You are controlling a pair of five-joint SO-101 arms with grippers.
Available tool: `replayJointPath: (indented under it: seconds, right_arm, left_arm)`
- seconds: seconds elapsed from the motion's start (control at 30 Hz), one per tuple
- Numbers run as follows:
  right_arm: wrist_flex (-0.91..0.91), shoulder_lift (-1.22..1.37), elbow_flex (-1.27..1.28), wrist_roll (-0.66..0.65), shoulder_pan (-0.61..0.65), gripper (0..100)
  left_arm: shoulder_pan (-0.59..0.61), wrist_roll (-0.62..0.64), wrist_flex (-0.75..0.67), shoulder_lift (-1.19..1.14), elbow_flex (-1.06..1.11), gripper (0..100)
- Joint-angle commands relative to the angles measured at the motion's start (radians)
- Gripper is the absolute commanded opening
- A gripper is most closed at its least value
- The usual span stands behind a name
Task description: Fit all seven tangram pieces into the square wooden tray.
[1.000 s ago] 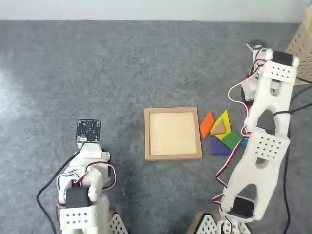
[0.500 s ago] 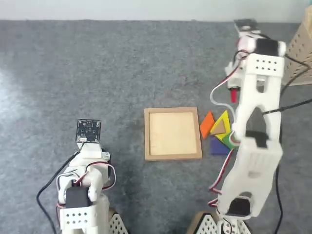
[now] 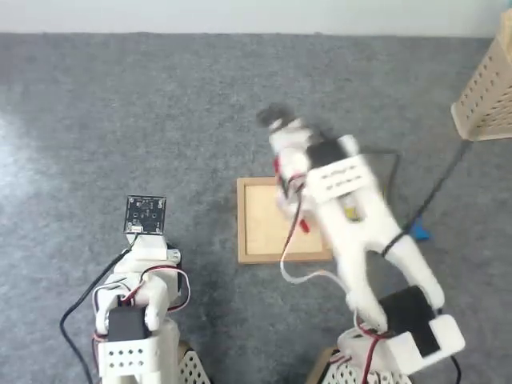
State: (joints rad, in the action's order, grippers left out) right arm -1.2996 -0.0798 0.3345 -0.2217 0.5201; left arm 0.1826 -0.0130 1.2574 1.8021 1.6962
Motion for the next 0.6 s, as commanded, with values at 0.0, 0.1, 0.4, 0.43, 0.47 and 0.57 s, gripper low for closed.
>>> replayJointPath:
  seconds: [0.0,0.1,0.4,0.43,0.47,0.57]
  right_arm:
    - [0.051,0.012,-0.011,-0.049,0.056,0.6]
    - [0.028,0.059,-0.055,-0.063,0.062,0.6]
    - [0.028,0.153,-0.083,0.023,0.105,0.7]
    - [0.027,0.154,-0.083,0.011,0.105,0.7]
    - [0.019,0.154,-0.086,-0.028,0.102,0.7]
    - [-0.053,0.163,-0.12,-0.167,0.101,0.7]
  left_arm:
    - [-0.003,0.009,0.005,0.017,-0.012,1]
    - [-0.003,0.009,0.005,0.017,-0.012,1]
    - [-0.003,0.009,0.005,0.017,-0.012,1]
    - [-0.003,0.009,0.005,0.017,-0.012,1]
    - [-0.003,0.009,0.005,0.017,-0.012,1]
    - [-0.003,0.009,0.005,0.017,-0.012,1]
